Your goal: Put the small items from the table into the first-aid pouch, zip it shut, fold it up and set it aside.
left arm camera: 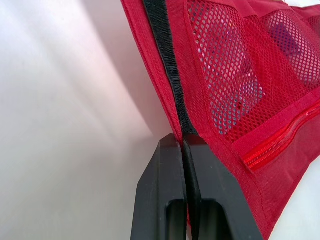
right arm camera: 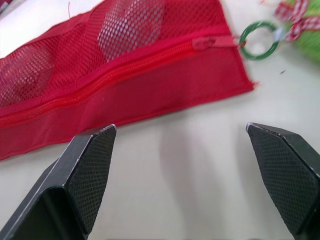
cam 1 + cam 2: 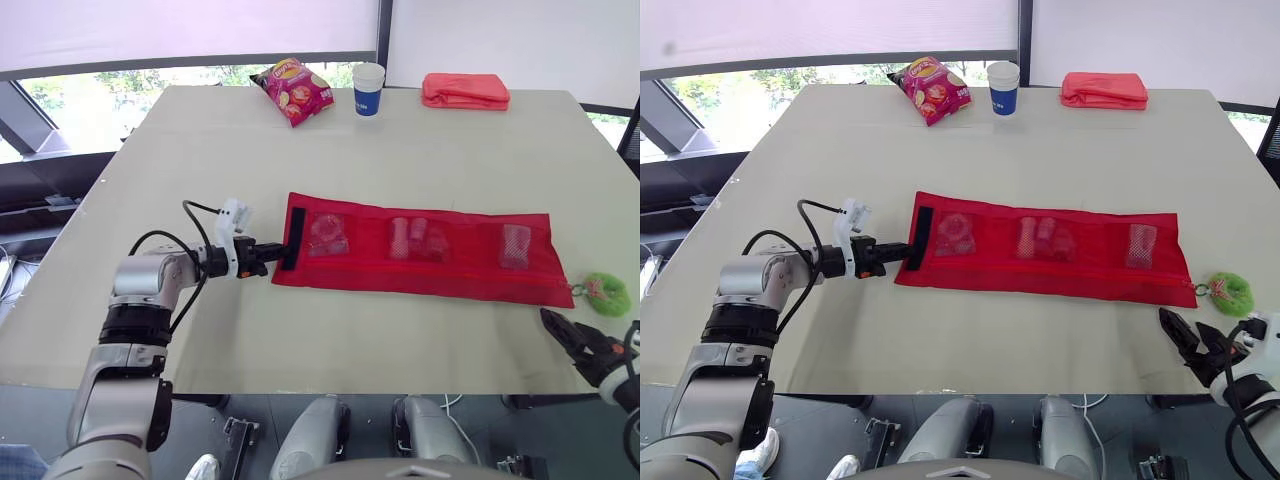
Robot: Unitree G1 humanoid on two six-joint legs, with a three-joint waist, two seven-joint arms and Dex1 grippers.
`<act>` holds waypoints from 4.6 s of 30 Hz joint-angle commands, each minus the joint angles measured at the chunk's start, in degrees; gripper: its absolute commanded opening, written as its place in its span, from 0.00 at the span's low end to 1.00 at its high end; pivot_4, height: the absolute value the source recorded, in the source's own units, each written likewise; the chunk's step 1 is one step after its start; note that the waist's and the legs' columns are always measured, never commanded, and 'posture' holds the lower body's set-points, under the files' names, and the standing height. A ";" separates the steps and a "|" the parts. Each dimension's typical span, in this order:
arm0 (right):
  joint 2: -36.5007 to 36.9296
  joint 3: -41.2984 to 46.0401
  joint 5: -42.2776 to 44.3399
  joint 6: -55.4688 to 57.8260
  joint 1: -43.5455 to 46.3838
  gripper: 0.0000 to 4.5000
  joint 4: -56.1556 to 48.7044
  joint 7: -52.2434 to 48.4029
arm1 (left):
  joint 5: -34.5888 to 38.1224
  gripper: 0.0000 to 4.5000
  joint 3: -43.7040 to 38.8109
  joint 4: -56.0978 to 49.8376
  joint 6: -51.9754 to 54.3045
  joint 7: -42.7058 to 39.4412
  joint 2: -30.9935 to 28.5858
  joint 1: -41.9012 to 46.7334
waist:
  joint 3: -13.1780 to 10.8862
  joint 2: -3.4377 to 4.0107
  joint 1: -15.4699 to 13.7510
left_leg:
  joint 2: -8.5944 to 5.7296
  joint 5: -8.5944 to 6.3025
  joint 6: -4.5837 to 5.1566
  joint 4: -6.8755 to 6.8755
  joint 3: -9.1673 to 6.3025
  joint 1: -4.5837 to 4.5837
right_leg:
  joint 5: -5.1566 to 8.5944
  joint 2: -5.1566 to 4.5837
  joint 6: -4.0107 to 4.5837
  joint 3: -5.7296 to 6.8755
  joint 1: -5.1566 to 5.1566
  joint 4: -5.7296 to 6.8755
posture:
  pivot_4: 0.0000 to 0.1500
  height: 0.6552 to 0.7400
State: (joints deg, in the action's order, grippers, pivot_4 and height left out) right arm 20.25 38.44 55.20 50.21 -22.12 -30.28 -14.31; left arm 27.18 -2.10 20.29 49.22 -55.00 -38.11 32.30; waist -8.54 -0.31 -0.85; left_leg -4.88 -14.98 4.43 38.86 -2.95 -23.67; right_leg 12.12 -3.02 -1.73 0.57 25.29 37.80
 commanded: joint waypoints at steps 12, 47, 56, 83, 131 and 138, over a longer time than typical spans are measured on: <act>-0.91 -2.99 0.34 -5.20 2.43 1.00 0.40 2.67 | -0.60 1.00 -1.91 -5.98 -25.51 -22.70 -9.12 0.83 | -0.01 -0.02 -0.10 | -0.01 0.00 -0.01 -0.16 0.01 0.00 | 0.00 -0.04 0.01 0.01 0.00 -0.13 | 1.00 0.99; 2.41 -5.62 -1.15 -7.20 10.38 1.00 11.90 0.21 | 16.22 1.00 2.33 -35.34 -12.61 -27.91 -6.32 9.28 | -0.01 0.04 0.16 | 0.00 0.05 -0.03 -0.18 0.10 0.17 | 0.00 0.10 0.01 -0.04 -0.12 -0.12 | 1.00 0.99; 4.75 -8.92 -5.63 -8.13 10.49 0.34 14.65 -2.77 | 14.67 1.00 2.02 -34.48 -15.59 -28.85 -6.84 6.90 | -0.03 0.02 0.46 | 0.05 0.03 0.00 -0.45 0.14 0.86 | 0.10 0.11 0.11 -0.08 -0.73 -0.26 | 1.00 0.99; 26.27 0.15 18.02 0.79 17.45 0.01 -6.39 -0.92 | 11.93 1.00 3.06 -30.60 -19.73 -29.44 -6.11 8.05 | -0.34 0.15 0.32 | 0.12 -0.06 0.15 -0.46 0.17 0.81 | 0.10 0.10 0.10 -0.04 -0.71 -0.28 | 1.00 0.99; 23.38 -33.88 -16.36 -7.17 34.28 0.99 -3.27 -21.11 | 11.58 1.00 3.07 -29.81 -19.96 -28.58 -7.16 8.14 | -0.52 -0.15 0.10 | 0.10 0.02 0.00 -0.45 0.04 0.66 | 0.06 0.12 0.08 0.04 -0.72 -0.66 | 1.00 0.99; 15.63 -38.42 -16.52 2.11 43.14 0.99 4.92 -15.43 | 11.51 1.00 3.26 -30.21 -19.87 -28.20 -6.86 8.34 | -0.53 -0.14 0.04 | 0.11 0.02 0.00 -0.47 0.05 0.66 | 0.06 0.12 0.10 0.03 -0.69 -0.63 | 1.00 0.99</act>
State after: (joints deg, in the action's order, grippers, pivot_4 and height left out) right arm 36.16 -0.62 38.22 49.82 19.56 -25.66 -31.51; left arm 38.40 2.31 -8.93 29.62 -83.28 -44.65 40.09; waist -9.07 -0.45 -0.82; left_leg -4.79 -14.96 4.43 38.39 -2.91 -23.02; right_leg 12.18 -2.91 -1.63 0.60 24.60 37.17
